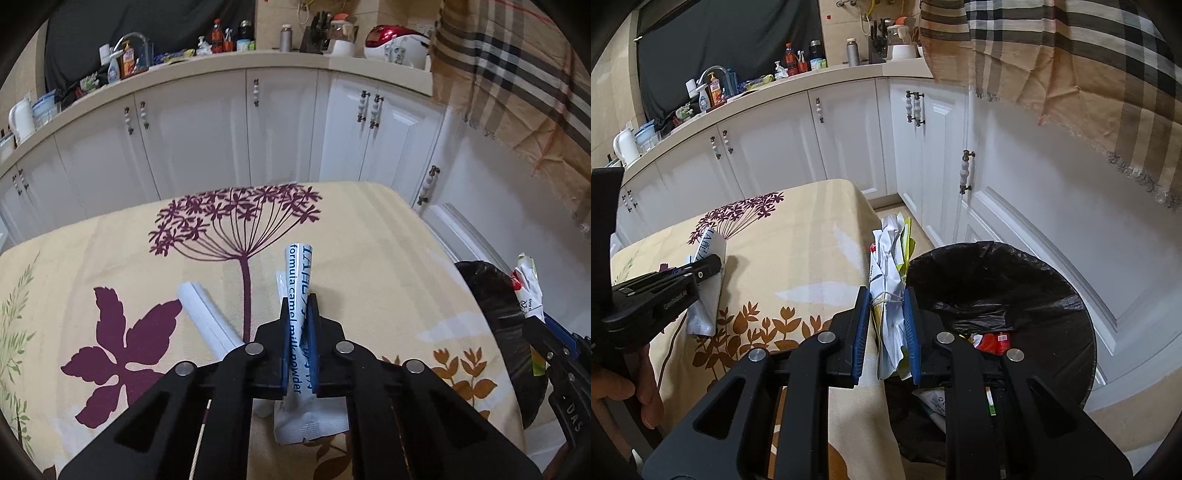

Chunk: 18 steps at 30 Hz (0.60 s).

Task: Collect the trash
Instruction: 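Carry the milk-powder packet over the bin with the left tool while the right tool holds the wrapper there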

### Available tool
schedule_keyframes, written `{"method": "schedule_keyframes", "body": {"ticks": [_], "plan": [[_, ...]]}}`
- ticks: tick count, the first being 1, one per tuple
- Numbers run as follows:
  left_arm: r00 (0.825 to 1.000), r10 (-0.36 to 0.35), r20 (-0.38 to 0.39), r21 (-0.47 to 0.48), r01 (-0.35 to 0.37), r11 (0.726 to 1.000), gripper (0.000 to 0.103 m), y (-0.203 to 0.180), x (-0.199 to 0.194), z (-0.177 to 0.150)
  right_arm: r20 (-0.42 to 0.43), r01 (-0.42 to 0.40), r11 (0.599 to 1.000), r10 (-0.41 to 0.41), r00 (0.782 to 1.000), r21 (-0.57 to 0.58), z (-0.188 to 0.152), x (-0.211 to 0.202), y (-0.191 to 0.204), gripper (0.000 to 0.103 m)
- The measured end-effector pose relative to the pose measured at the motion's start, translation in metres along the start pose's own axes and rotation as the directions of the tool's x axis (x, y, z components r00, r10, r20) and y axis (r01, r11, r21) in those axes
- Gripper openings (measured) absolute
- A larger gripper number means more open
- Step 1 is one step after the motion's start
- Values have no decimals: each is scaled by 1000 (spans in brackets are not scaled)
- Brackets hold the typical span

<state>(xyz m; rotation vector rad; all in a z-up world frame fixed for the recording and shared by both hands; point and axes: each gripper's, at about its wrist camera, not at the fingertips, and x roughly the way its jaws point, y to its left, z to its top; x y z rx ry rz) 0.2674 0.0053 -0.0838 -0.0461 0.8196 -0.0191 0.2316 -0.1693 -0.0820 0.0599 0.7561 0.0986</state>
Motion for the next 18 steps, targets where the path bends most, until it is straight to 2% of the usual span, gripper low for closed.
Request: {"method": "schedule_keyframes", "body": {"ticks": [8, 18], "plan": [[998, -14, 58, 21, 13, 1000, 7, -5, -22, 2, 15, 11, 1000, -11, 1000, 16, -4, -10, -6, 18], [994, -68, 86, 45, 64, 997, 7, -19, -46, -1, 47, 40, 998, -42, 998, 42, -6, -25, -23, 18]]}}
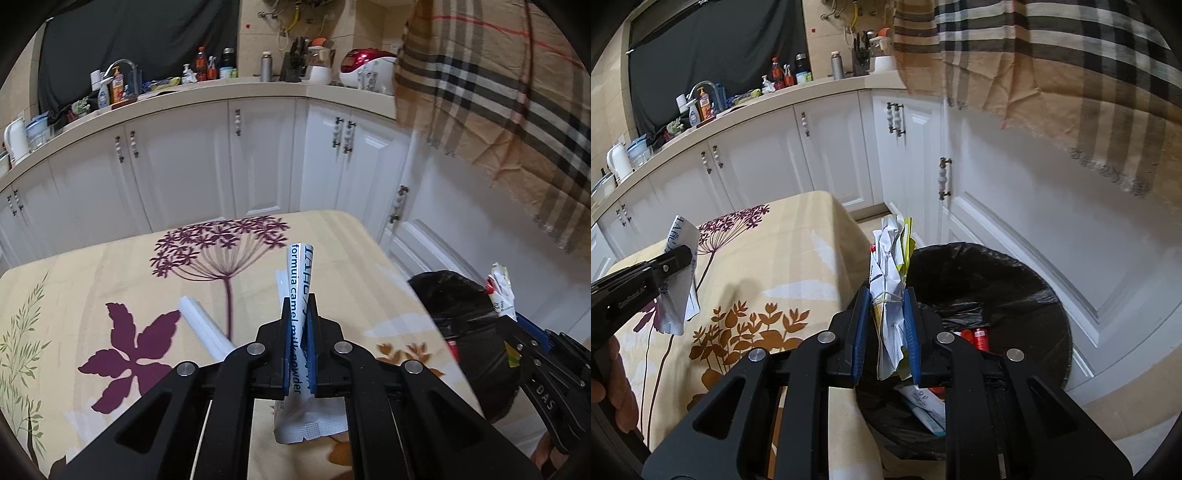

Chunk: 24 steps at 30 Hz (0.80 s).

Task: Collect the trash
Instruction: 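Carry the milk-powder packet over the bin with the left tool while the right tool holds the wrapper there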

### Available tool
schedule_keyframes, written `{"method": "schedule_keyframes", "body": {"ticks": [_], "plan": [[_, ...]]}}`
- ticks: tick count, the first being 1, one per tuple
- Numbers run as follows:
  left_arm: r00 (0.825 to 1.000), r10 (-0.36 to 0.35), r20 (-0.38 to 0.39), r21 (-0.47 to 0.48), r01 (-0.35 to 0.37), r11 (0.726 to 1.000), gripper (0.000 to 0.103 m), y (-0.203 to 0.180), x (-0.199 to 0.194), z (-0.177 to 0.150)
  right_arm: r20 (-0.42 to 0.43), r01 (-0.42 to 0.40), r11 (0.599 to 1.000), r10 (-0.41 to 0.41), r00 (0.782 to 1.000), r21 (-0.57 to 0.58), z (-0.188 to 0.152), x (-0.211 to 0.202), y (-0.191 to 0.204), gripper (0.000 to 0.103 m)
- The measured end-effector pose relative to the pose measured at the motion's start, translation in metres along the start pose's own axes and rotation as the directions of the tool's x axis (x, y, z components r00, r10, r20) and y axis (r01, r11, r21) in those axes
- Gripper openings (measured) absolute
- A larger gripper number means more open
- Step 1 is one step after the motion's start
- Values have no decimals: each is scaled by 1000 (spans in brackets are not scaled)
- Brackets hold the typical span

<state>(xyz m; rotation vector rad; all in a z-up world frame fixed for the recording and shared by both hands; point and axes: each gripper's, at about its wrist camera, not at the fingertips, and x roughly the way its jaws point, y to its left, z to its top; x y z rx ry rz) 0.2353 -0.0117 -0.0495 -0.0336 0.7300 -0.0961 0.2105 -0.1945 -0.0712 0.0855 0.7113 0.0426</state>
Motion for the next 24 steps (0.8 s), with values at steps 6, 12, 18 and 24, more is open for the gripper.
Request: {"method": "schedule_keyframes", "body": {"ticks": [6, 12, 18, 24], "plan": [[998, -57, 8, 41, 56, 998, 7, -27, -8, -1, 25, 37, 999, -38, 999, 20, -1, -12, -16, 18], [994, -111, 4, 89, 111, 990, 7, -61, -11, -4, 42, 78, 996, -79, 996, 41, -3, -23, -36, 18], [988, -154, -10, 129, 154, 980, 7, -94, -6, -8, 57, 120, 991, -124, 991, 57, -6, -31, -55, 18], [985, -170, -13, 158, 170, 973, 7, -118, -1, -9, 63, 148, 986, -153, 986, 72, -9, -34, -71, 18]]}}
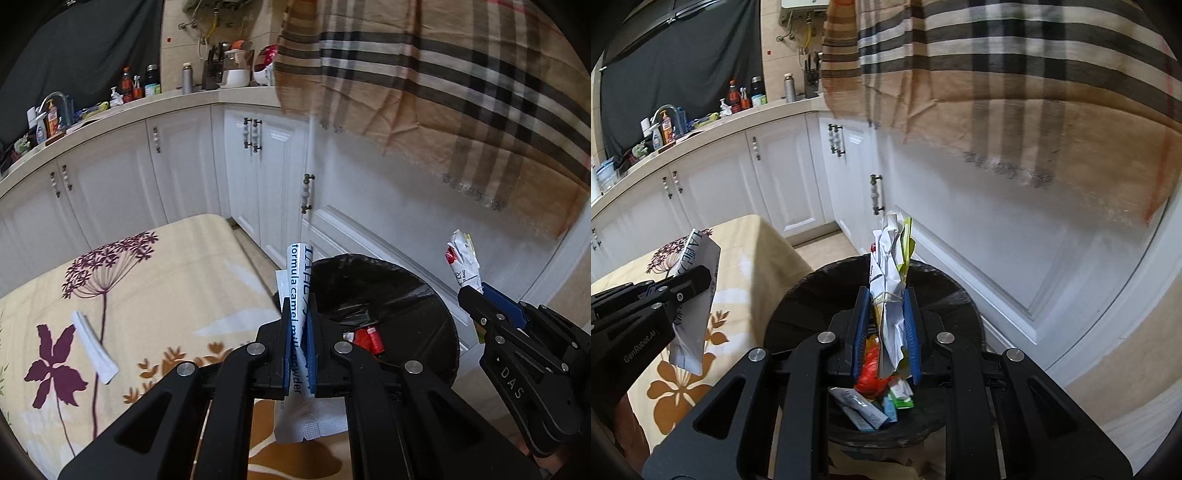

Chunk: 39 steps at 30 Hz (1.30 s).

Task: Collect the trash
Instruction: 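Carry the milk-powder packet over the bin with the left tool while the right tool holds the wrapper there, then open both tools over the bin to drop the wrapper and packet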

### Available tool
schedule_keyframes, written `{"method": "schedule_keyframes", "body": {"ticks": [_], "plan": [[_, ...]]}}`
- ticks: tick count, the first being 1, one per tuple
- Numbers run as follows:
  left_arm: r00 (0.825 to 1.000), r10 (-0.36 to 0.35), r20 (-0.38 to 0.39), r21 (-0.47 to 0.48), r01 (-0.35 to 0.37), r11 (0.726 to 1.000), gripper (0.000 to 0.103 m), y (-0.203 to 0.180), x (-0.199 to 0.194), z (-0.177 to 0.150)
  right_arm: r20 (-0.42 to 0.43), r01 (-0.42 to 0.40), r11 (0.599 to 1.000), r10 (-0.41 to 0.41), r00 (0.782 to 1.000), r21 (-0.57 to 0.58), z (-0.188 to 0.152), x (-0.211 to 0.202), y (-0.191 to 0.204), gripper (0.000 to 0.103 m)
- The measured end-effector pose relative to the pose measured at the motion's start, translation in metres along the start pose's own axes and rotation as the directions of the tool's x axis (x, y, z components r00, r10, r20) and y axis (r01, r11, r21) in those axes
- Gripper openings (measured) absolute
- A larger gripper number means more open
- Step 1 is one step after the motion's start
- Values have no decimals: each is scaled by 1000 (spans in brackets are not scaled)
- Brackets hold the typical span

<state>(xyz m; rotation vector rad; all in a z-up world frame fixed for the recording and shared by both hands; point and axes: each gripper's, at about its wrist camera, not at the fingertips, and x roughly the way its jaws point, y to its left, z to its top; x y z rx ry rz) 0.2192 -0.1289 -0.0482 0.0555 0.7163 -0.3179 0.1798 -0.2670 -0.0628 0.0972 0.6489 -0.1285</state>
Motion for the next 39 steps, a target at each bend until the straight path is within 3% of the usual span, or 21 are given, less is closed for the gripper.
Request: {"method": "schedule_keyframes", "body": {"ticks": [17, 19, 22, 24, 39], "plan": [[1000, 16, -19, 46, -15, 999, 7, -30, 42, 8, -8, 58, 998, -58, 998, 9, -4, 29, -24, 19], [1000, 20, -22, 44, -19, 999, 10, -30, 46, 8, -10, 59, 998, -59, 998, 10, -4, 34, -25, 19], [999, 24, -37, 36, -23, 999, 29, -29, 51, 8, -11, 67, 998, -67, 998, 16, -5, 39, -28, 31], [999, 26, -39, 28, -25, 999, 38, -28, 52, 7, -10, 68, 997, -68, 998, 23, -5, 40, -29, 34], [999, 44, -21, 15, -44, 999, 53, -16, 36, 6, -2, 68, 997, -68, 998, 24, -5, 28, -22, 37]]}}
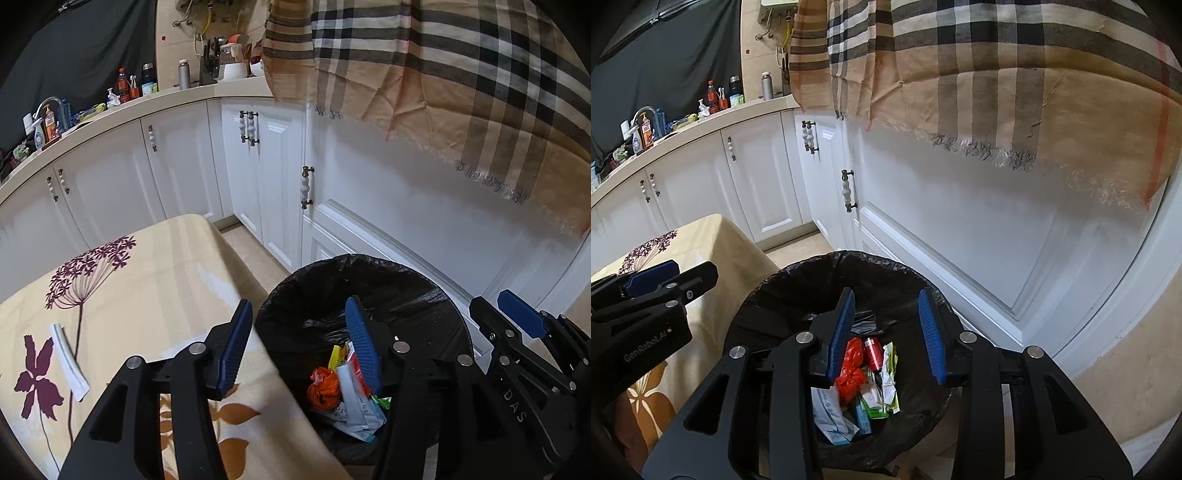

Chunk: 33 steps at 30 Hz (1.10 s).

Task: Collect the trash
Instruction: 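Open both tools over the bin to drop the wrapper and packet, then move both open tools back over the white tube on the table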

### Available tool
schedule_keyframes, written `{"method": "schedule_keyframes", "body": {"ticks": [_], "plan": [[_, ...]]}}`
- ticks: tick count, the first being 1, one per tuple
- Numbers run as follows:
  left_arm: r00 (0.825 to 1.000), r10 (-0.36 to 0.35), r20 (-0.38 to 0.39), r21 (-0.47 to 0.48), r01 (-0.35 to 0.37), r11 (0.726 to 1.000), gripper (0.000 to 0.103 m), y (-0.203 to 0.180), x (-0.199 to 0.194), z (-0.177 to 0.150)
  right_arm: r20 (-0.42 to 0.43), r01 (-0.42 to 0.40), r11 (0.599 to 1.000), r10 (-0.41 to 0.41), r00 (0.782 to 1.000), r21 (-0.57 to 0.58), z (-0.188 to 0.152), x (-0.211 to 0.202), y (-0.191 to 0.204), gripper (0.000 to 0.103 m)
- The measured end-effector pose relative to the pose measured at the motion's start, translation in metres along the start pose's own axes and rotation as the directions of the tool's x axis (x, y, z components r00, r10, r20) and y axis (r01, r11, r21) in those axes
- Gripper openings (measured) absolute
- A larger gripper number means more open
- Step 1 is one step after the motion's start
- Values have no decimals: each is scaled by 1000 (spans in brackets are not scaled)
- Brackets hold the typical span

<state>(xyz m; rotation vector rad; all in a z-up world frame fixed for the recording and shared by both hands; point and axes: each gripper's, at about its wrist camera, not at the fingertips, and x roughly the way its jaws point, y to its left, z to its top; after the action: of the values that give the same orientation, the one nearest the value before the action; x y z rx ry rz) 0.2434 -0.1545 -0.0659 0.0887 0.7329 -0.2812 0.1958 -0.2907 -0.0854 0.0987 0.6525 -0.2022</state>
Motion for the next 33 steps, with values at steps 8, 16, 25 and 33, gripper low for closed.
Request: {"method": "schedule_keyframes", "body": {"ticks": [8, 16, 25, 33], "plan": [[999, 30, 13, -32, -29, 999, 61, 23, -22, -7, 3, -29, 999, 29, 1000, -21, -2, -14, 22, 43], [996, 86, 18, -81, -84, 993, 65, 60, -44, -19, -1, -86, 995, 86, 996, -58, -2, -26, 54, 43], [984, 180, 4, -165, -177, 970, 66, 124, -71, -42, -16, -172, 976, 172, 985, -134, -4, -36, 111, 43], [964, 265, -20, -246, -261, 933, 67, 185, -96, -67, -47, -260, 942, 256, 966, -210, -6, -40, 171, 43]]}}
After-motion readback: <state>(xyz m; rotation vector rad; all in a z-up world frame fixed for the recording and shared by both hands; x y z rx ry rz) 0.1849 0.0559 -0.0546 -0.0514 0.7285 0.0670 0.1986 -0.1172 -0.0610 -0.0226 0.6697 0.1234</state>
